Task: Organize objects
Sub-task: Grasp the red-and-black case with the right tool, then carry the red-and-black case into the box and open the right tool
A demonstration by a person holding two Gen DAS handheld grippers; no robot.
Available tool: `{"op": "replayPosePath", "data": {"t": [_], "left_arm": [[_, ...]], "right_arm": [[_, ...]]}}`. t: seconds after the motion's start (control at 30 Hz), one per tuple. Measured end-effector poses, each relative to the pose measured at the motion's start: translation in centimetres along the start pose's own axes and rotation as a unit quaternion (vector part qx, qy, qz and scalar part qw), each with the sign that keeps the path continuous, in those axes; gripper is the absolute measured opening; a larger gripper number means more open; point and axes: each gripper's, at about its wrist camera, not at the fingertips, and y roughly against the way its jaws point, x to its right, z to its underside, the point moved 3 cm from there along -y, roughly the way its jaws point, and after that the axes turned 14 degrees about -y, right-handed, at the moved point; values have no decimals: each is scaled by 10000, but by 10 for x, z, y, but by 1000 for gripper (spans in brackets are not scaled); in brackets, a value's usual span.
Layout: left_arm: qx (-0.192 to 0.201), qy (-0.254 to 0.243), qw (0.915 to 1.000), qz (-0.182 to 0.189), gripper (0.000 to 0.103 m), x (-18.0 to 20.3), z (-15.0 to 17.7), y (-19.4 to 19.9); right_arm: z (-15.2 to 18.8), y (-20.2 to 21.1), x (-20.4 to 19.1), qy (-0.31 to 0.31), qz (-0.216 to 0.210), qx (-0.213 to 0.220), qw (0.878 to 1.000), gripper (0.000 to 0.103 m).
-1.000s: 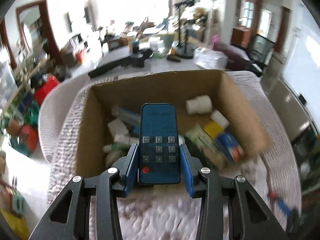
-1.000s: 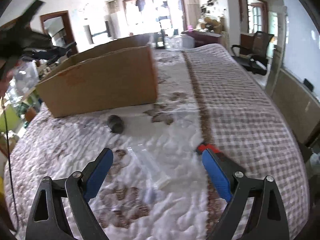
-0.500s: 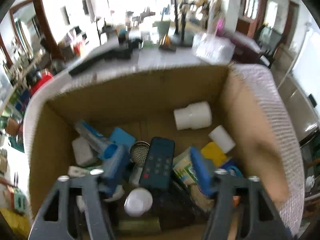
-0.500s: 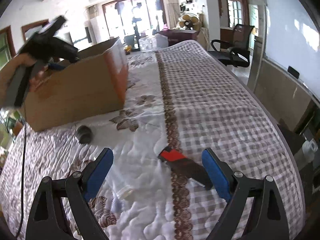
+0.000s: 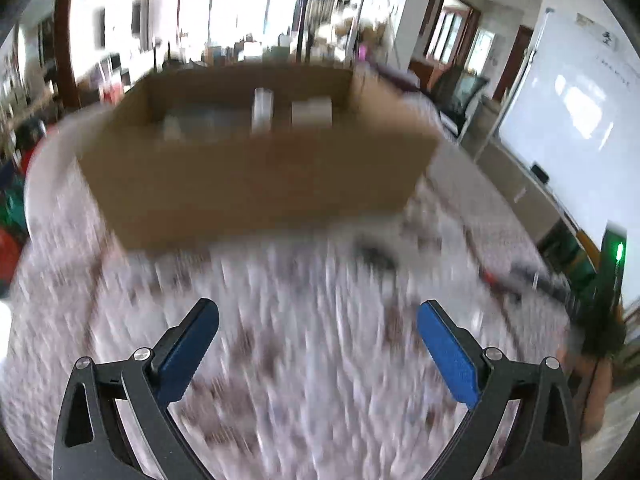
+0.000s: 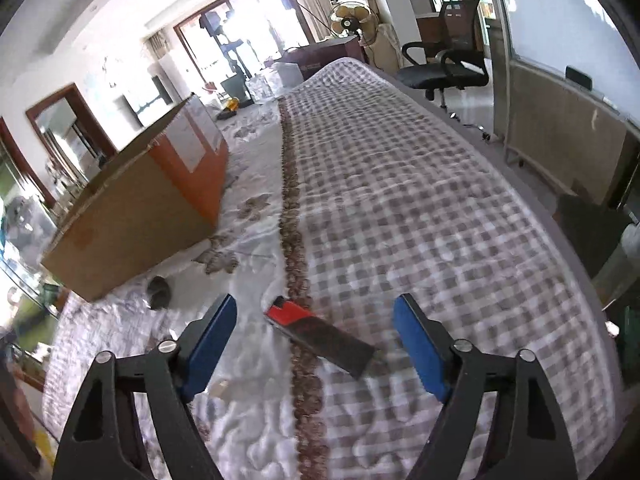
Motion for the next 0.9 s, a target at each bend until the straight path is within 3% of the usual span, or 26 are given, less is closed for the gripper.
{"op": "replayPosePath", "data": {"t": [0.1,0.2,0.27,0.47,0.6,0.77,0.9], "left_arm": [[-66,150,9994,296,100,3,25,-15],[-75,303,9981,539,100,4,32,-23],[-85,325,9978,570,100,5,32,-29],[-183,289,9976,603,100,12,41,-38],[-143,474,9967,646,100,6,44,-35],[-134,587,9964,589,100,3,44,-36],[-171,428,9984,341,100,6,45,-36]], "right_arm": [[5,-9,-5,549,341,-216,9977,103],[19,-23,-14,1326,678,-492,9876,103],[27,-24,-21,1792,880,-401,9791,103],[20,-34,-29,1811,514,-594,9803,103],[12,-20,-39,1411,-263,-689,9872,103],[-19,11,-98,1508,-951,-243,9837,103],[-55,2,-165,1631,-1238,-56,9788,103]]}}
